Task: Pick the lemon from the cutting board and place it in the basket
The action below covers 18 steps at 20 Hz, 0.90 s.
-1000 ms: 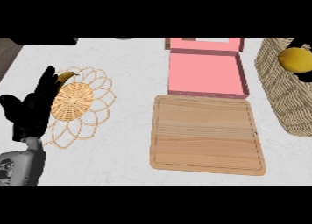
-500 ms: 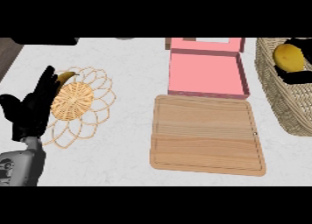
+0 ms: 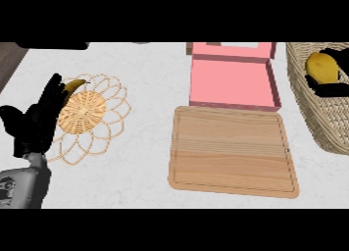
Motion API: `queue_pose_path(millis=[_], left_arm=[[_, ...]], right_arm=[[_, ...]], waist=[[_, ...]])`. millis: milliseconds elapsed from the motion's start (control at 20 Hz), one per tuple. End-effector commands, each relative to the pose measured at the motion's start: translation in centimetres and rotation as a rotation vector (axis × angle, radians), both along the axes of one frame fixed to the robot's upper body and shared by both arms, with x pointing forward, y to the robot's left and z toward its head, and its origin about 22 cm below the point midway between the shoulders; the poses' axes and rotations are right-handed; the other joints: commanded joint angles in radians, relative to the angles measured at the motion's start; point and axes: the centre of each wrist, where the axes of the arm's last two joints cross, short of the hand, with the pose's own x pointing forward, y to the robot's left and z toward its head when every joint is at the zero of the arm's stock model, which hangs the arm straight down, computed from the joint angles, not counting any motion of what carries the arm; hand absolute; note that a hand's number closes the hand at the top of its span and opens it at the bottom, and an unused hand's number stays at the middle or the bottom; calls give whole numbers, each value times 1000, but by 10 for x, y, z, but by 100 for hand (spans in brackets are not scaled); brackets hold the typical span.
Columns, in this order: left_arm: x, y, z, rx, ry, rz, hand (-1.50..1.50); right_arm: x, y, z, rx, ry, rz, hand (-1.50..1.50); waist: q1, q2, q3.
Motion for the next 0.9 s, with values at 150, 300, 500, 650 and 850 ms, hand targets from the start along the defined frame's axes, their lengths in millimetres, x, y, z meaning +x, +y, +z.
queue_pose_path(millis=[150,300,500,650,850], left_arm=[[17,-21,6,-1,-9,-16,0],[9,-5,12,-1,11,-6,0],[7,-5,-1,17,-14,4,0],[-3,-14,-2,-3,4,-6,0],[-1,-1,6,4,-11,-28,0]], right_arm=[[-5,-9,-9,-60,19,-18,150],[-7,-6,-19,-65,72,-16,150],[-3,-3,-14,-93,131,-19,150],[-8,-14,-12,-94,134,-29,150],[-10,-18,-12,-76,176,-50,150]], waist=[[1,9,6],[3,7,6],[9,10,5],[6,8,6],[14,11,6]])
